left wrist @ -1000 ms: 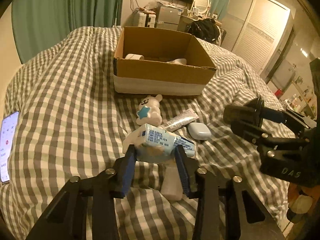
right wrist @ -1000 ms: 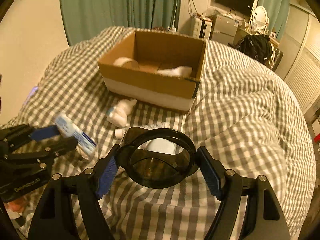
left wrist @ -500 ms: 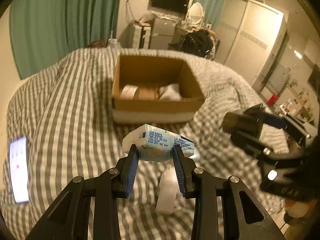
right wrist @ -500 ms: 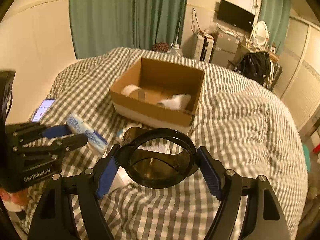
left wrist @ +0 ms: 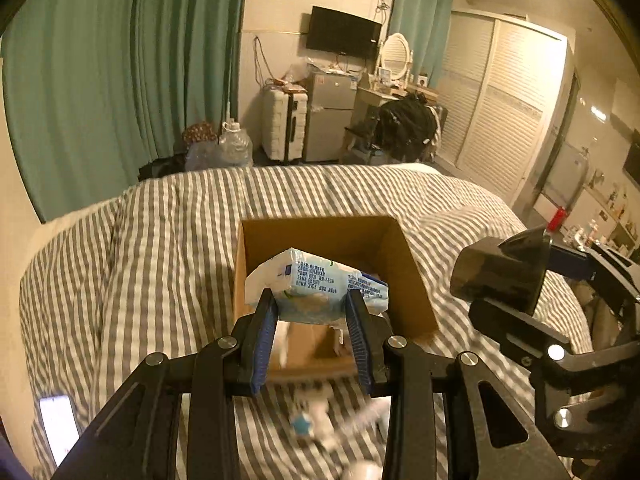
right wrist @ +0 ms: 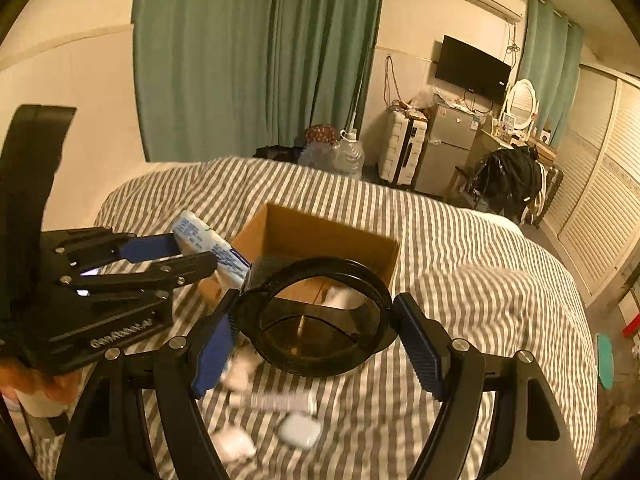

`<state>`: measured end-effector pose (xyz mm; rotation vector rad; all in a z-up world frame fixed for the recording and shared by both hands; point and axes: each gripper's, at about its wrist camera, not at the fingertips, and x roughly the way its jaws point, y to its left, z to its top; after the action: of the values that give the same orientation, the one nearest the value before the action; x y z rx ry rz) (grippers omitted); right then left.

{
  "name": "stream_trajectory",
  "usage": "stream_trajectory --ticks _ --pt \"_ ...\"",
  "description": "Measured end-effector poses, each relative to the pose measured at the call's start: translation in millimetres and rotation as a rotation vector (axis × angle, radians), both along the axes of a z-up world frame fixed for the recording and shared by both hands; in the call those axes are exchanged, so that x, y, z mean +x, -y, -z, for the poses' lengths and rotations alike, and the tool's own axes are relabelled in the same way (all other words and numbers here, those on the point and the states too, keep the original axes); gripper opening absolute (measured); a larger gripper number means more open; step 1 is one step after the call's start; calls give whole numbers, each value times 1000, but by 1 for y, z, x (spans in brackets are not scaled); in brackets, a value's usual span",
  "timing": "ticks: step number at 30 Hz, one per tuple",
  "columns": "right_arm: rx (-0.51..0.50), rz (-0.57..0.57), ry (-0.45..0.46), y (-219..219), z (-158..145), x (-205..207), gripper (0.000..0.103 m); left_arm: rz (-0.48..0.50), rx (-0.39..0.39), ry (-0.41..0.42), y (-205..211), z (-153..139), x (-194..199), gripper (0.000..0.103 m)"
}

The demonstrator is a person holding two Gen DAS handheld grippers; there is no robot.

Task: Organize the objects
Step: 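Lower both held items into the box and open both grippers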

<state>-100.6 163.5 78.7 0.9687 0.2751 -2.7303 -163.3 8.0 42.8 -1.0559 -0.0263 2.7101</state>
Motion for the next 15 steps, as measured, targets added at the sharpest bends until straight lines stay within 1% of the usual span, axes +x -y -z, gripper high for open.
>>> stream_trajectory --ticks 2,5,10,15 --pt "-5 -1 -3 0 -2 -21 76 -4 -9 -2 0 5 -17 35" --pt "-25 3 11 -2 2 -50 76 -8 -30 7 -1 16 -42 35" --pt "-115 -6 74 -7 25 -99 76 -5 -47 33 -3 40 -71 35" --pt "-137 5 123 -10 54 -133 76 1 -67 64 -5 68 -97 35"
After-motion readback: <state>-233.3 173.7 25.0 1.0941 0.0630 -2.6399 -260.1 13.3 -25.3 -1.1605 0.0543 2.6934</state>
